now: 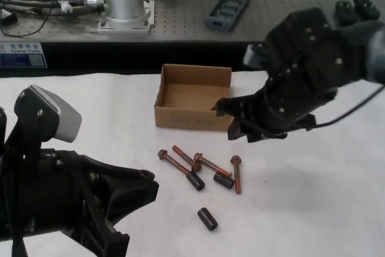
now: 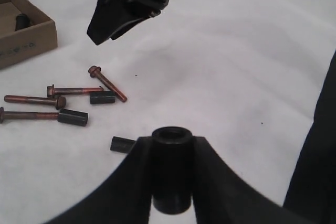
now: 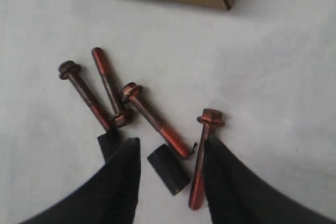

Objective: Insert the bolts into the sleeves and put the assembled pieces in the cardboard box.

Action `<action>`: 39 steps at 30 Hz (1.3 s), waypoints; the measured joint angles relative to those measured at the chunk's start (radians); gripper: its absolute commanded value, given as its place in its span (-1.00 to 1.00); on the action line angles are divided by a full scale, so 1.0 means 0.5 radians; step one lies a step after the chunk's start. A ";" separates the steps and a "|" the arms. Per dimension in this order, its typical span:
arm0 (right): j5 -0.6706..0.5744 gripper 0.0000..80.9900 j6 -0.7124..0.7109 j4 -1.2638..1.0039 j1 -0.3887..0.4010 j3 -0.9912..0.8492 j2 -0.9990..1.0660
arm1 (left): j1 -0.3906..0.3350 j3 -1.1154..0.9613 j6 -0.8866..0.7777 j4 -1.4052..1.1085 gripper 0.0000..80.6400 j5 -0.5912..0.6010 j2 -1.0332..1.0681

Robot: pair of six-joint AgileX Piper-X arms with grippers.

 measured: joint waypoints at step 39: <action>0.187 -0.25 -0.035 0.095 0.116 -0.247 0.361 | 0.000 0.000 -0.005 -0.098 -0.99 0.002 0.000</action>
